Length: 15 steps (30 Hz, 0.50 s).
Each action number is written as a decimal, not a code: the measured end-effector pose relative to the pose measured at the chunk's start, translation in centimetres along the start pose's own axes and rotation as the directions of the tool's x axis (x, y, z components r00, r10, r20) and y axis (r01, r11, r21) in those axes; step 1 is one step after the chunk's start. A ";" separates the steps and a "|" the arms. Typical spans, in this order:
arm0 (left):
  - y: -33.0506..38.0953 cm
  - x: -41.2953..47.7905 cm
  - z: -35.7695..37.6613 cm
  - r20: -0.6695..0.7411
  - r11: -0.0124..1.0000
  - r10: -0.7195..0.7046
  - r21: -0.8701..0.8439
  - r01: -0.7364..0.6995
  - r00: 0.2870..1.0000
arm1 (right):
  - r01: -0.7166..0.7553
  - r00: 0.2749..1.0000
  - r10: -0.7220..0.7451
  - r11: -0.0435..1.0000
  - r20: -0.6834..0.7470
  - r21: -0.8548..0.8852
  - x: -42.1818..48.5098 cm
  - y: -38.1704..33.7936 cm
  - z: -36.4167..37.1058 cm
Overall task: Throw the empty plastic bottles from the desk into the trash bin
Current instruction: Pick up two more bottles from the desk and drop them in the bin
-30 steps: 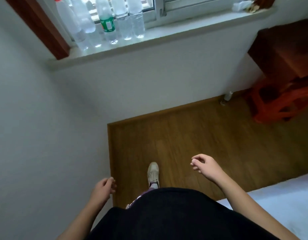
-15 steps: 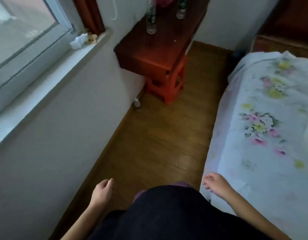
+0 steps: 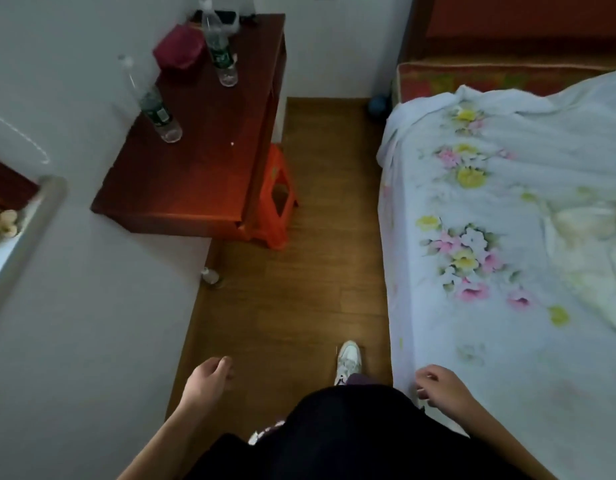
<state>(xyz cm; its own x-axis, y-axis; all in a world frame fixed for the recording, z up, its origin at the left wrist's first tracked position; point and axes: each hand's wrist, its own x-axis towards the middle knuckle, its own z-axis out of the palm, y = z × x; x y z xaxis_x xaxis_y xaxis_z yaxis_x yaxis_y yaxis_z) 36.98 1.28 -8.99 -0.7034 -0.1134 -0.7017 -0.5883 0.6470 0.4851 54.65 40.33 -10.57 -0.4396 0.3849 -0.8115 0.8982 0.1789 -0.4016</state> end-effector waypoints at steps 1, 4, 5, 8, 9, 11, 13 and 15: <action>1.0 0.8 0.4 -0.001 1.000 -0.020 0.010 0.020 1.000 | 0.029 1.000 -0.029 1.000 0.009 -0.003 1.1 -2.1 -1.0; 4.2 3.6 1.4 0.006 0.998 -0.035 0.059 0.035 0.999 | 0.114 0.992 -0.114 0.993 0.051 0.000 4.3 -9.0 -4.2; 5.5 4.5 1.6 0.018 0.997 -0.037 0.074 0.036 0.999 | 0.144 0.988 -0.144 0.990 0.054 -0.001 5.5 -11.3 -5.2; 9.7 6.8 1.8 0.031 0.997 -0.040 0.062 0.038 0.999 | 0.232 0.972 -0.232 0.973 0.048 -0.002 8.8 -17.5 -8.2; 11.2 7.6 1.8 0.029 0.998 -0.035 0.058 0.033 0.999 | 0.253 0.967 -0.253 0.968 0.042 0.010 9.9 -19.3 -9.1; 14.1 9.7 2.0 0.026 0.997 -0.030 0.067 0.028 0.999 | 0.280 0.959 -0.280 0.960 0.034 0.019 12.1 -22.5 -10.6; 17.2 12.1 2.3 0.036 0.997 -0.025 0.072 0.023 0.999 | 0.286 0.958 -0.286 0.958 0.020 0.007 14.4 -24.9 -11.8; 20.7 14.6 2.8 0.063 0.995 0.006 0.100 -0.012 0.998 | 0.276 0.961 -0.276 0.961 -0.009 0.001 16.2 -26.7 -12.8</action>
<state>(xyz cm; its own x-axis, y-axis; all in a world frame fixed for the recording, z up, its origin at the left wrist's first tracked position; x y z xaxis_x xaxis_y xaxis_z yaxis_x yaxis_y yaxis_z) 15.64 15.16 -10.65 -0.6803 -0.0616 -0.7304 -0.5367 0.7205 0.4391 23.73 53.38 -7.54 -0.6704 0.3285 -0.6653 0.7418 0.2771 -0.6107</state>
